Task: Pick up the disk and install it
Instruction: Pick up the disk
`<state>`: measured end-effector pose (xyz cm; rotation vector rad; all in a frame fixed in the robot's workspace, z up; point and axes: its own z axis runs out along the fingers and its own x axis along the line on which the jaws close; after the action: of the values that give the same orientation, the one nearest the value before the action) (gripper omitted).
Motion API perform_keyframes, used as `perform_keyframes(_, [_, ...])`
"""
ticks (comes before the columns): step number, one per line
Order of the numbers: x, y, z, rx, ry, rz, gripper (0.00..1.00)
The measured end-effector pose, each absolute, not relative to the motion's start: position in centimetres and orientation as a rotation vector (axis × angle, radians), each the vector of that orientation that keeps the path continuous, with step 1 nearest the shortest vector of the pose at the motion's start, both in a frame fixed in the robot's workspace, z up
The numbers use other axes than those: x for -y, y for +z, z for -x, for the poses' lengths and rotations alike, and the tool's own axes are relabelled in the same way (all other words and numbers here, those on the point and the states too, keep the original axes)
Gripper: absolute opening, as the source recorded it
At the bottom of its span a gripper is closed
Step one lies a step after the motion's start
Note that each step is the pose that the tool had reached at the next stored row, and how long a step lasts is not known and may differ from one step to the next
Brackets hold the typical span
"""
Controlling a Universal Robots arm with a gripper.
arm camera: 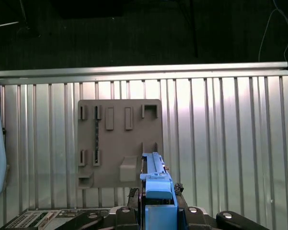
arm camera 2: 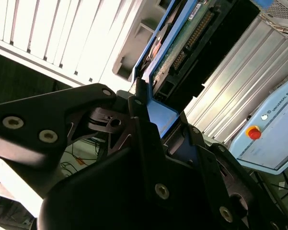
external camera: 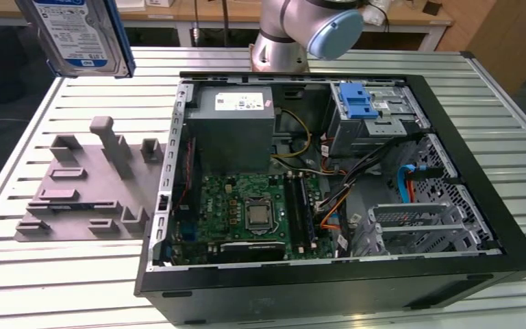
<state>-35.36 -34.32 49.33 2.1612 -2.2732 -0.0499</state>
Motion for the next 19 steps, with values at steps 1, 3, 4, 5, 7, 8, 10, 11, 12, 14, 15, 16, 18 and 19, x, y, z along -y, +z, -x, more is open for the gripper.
perform_keyframes(1, [34.3,49.3,35.2,2.273,-0.050,-2.161,0.36])
perform_keyframes(3, [34.3,49.3,35.0,2.273,-0.050,-2.161,0.36])
perform_keyframes(4, [34.3,49.3,34.9,2.273,-0.050,-2.161,0.36])
perform_keyframes(5, [34.3,49.3,34.8,2.273,-0.050,-2.161,0.36])
perform_keyframes(7, [34.3,49.3,34.5,2.273,-0.050,-2.161,0.36])
perform_keyframes(8, [34.3,49.3,34.4,2.273,-0.050,-2.161,0.36])
perform_keyframes(10, [34.3,49.3,34.2,2.273,-0.050,-2.161,0.36])
perform_keyframes(11, [34.3,49.3,34.1,2.273,-0.050,-2.161,0.36])
perform_keyframes(12, [34.3,49.3,34.0,2.273,-0.050,-2.161,0.36])
perform_keyframes(14, [34.3,49.3,33.8,2.273,-0.050,-2.161,0.36])
perform_keyframes(15, [34.3,49.3,33.7,2.273,-0.050,-2.161,0.36])
perform_keyframes(16, [34.3,49.3,33.6,2.273,-0.050,-2.161,0.36])
perform_keyframes(18, [34.3,49.3,33.4,2.273,-0.050,-2.161,0.36])
perform_keyframes(19, [34.3,49.3,33.3,2.273,-0.050,-2.161,0.36])
